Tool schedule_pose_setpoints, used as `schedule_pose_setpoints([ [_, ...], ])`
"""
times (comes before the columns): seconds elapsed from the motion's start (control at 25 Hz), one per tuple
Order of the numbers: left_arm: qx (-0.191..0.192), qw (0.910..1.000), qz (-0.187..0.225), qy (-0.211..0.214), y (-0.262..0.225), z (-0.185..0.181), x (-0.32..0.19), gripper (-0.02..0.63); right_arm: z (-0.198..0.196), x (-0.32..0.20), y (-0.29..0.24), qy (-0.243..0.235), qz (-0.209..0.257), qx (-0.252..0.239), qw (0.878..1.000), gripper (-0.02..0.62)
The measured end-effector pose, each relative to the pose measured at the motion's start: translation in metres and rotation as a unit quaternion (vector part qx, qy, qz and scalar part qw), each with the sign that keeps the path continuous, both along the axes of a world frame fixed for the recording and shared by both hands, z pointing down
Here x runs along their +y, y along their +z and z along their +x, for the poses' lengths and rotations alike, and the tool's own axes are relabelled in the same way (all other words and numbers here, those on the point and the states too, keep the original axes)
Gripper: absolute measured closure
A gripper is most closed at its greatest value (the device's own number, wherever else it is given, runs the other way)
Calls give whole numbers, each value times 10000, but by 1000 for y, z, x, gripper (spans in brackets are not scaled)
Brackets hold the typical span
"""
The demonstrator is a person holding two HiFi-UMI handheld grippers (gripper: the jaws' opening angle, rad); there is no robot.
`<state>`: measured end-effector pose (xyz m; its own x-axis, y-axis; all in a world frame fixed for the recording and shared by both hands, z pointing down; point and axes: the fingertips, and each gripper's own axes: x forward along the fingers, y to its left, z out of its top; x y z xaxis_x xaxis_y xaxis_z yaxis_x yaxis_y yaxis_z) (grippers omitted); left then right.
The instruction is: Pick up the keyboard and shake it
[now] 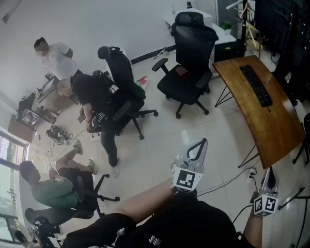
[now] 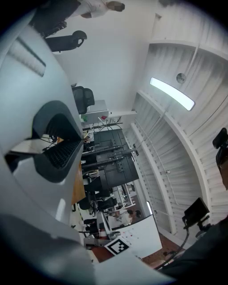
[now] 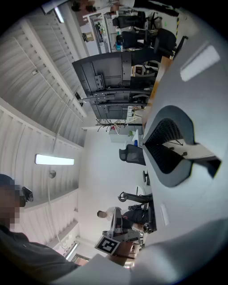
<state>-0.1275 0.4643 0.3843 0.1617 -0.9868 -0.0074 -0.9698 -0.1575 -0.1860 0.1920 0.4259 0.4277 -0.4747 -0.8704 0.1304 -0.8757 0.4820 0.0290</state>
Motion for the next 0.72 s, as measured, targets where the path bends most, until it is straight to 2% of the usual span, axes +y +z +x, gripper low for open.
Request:
schedule_pose_setpoints([
  [0.2, -188, 9998, 92, 59, -6, -43, -65, 606, -38, -66, 5, 64, -16, 18, 10000, 592],
  [0.36, -427, 9963, 687, 282, -28, -78, -106, 606, -74, -102, -9, 224, 254, 76, 9994, 593],
  [0.44, -506, 9950, 791, 348, -29, -91, -125, 606, -91, -114, -15, 175, 311, 36, 9994, 592],
  [0.48, -416, 9956, 767, 350, -28, -96, -133, 606, -95, -119, -17, 141, 322, 50, 9994, 592],
  [0.6, 452, 9978, 448, 163, -21, -102, -156, 606, -85, -143, -16, 282, 279, 142, 9991, 592],
  [0.72, 236, 9993, 208, 224, -13, -95, -188, 606, -62, -176, -12, 642, 155, 115, 9978, 594],
])
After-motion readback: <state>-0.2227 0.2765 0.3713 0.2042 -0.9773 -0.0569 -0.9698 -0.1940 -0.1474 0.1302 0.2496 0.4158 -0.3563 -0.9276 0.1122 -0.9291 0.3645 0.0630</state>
